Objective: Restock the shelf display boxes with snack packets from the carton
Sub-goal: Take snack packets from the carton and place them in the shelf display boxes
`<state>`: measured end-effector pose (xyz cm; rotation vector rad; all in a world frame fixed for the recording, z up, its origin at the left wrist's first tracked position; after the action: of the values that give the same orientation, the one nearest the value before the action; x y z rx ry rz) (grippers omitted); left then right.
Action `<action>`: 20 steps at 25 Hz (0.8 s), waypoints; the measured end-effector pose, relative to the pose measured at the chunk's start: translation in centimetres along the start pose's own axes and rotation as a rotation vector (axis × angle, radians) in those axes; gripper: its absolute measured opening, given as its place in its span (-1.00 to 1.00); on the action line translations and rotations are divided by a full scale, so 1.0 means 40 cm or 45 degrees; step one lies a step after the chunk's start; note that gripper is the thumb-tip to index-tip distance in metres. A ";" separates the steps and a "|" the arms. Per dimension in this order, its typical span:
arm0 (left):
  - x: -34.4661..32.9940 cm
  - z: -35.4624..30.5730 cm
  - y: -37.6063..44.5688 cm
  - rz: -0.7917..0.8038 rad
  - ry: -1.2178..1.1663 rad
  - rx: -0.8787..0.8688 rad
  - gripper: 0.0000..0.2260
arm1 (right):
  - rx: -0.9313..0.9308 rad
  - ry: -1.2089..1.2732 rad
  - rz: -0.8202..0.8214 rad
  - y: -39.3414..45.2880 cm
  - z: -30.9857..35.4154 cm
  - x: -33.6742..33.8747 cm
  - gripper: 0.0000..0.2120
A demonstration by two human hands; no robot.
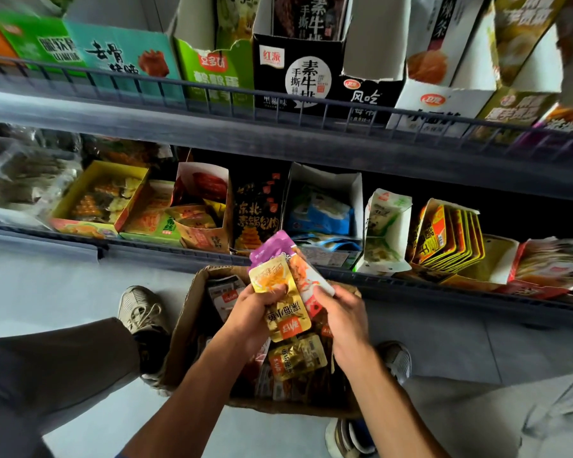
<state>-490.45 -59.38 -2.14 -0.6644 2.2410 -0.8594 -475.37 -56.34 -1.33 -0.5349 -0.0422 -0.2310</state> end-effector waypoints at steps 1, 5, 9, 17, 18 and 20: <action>-0.003 -0.005 -0.001 -0.024 0.009 0.009 -0.78 | 0.037 0.037 -0.063 -0.002 0.023 0.012 -0.88; 0.000 -0.099 -0.005 -0.003 -0.015 -0.124 -0.68 | 0.484 -0.169 0.071 -0.006 0.205 0.087 -0.90; -0.089 -0.237 -0.094 0.073 0.450 -0.369 -0.73 | 1.034 -0.549 0.233 -0.069 0.475 0.163 -0.82; -0.430 -0.333 -0.372 1.003 0.893 -0.650 -0.73 | 1.397 -0.871 0.379 -0.158 0.762 0.206 -0.85; -0.461 -0.329 -0.385 0.988 0.900 -0.685 -0.82 | 1.447 -0.792 0.309 -0.162 0.778 0.210 -0.83; -0.509 -0.330 -0.395 0.830 0.816 -0.818 -0.78 | 1.481 -0.520 0.158 -0.168 0.799 0.229 -0.70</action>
<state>-482.73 -51.54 24.64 0.1580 3.0652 0.0141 -467.36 -47.55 30.42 0.5830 -0.5065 0.0510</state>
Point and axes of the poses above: each hand's wrist, its own y-axis towards the middle knuckle, its own x-axis out of the back of the hand, z = x × y, the point moved 2 cm from there along y, towards the middle knuckle, and after that the axes turned 12 degrees about -z, right-handed, at the moved point
